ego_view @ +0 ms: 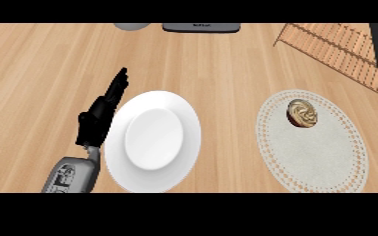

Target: Pick the squash from the placemat and place it in the tiered shelf

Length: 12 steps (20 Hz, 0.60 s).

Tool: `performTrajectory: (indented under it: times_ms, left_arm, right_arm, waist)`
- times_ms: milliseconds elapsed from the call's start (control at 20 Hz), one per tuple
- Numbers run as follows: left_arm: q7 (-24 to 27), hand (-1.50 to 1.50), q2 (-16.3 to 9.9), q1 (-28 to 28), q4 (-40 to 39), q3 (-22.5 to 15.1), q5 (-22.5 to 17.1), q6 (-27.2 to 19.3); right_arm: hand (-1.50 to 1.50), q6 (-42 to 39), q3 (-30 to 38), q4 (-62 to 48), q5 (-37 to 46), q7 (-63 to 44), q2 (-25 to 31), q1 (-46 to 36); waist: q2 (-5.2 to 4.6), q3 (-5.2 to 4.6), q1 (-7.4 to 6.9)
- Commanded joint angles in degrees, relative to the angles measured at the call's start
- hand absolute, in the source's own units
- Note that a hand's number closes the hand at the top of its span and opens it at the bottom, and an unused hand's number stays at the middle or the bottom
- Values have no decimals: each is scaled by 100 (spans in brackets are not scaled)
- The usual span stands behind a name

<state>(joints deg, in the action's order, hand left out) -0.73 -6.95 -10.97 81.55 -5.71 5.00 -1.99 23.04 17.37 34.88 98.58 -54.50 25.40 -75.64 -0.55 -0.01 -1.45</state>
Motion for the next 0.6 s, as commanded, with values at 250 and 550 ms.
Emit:
performTrajectory:
  times_ms: [250, 550]
  left_arm:
    - [-143, 0, -120, -45, 159, 112, -19, 79]
    - [35, 0, 88, 207, 150, -62, 111, -4]
  right_arm:
    - [150, 2100, 585, -21, -767, 401, 25, 334]
    - [150, 2250, 913, -509, -1524, 1412, 544, 223]
  waist:
    - [-1, 4, -18]
    - [8, 3, -8]
